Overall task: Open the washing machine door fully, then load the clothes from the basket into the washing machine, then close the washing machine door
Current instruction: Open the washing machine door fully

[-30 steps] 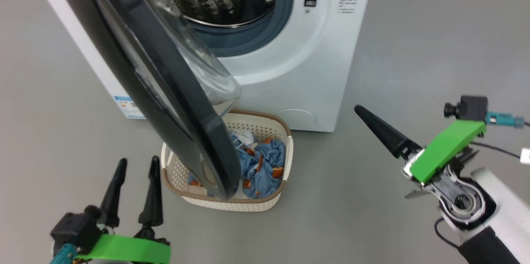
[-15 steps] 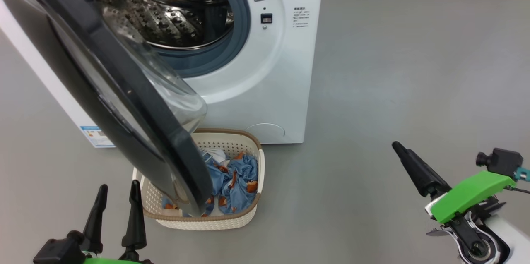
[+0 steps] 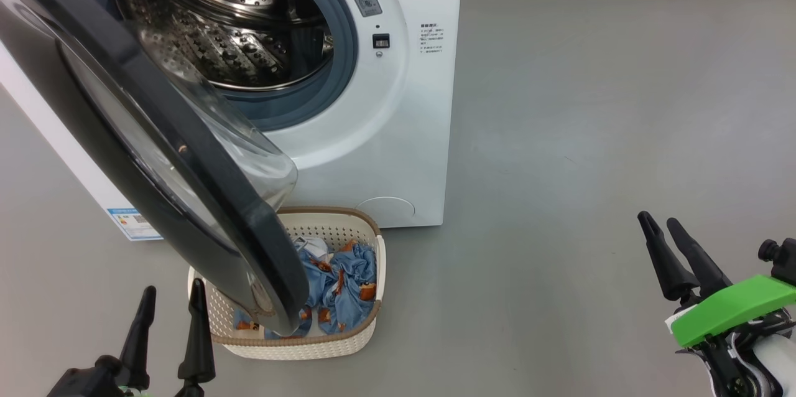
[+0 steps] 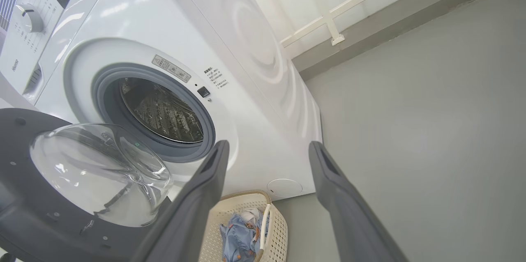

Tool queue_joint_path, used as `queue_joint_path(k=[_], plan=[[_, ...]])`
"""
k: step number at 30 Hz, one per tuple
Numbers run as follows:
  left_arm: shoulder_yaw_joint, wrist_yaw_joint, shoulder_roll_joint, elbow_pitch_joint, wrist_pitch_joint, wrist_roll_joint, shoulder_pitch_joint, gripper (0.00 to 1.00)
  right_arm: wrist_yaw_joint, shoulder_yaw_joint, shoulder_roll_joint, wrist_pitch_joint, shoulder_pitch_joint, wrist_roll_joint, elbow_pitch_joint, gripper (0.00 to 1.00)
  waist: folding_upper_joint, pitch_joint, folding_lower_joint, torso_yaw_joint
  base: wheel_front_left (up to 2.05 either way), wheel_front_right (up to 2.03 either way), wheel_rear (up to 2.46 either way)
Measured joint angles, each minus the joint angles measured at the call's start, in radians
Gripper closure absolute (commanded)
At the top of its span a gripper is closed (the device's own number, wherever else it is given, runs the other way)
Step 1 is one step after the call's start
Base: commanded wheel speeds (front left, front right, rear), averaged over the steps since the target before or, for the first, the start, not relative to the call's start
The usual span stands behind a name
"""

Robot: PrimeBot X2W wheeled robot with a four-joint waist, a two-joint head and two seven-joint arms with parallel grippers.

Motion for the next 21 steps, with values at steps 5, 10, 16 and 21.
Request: queue_joint_path(k=[5, 10, 16, 21], plan=[[-0.005, 0.000, 0.000, 0.000, 0.000, 0.006, 0.000, 0.00, 0.000, -0.080, 0.050, 0.000, 0.051, -0.222, -0.008, 0.00, 0.0000, 0.000, 0.0000, 0.004, 0.00, 0.00, 0.00], [-0.007, 0.000, 0.000, 0.000, 0.000, 0.006, -0.001, 0.00, 0.000, -0.168, 0.099, 0.000, 0.095, -0.414, -0.044, 0.00, 0.0000, 0.003, 0.0000, 0.013, 0.00, 0.00, 0.00], [-0.009, 0.000, 0.000, 0.001, 0.000, 0.006, -0.001, 0.00, 0.000, -0.260, 0.159, 0.000, 0.157, -0.531, -0.047, 0.00, 0.0000, 0.002, 0.0000, 0.024, 0.00, 0.00, 0.00], [-0.009, 0.000, 0.000, 0.001, 0.000, 0.006, -0.001, 0.00, 0.000, -0.274, 0.178, 0.000, 0.184, -0.581, -0.030, 0.00, 0.0000, 0.005, 0.0000, 0.029, 0.00, 0.00, 0.00]])
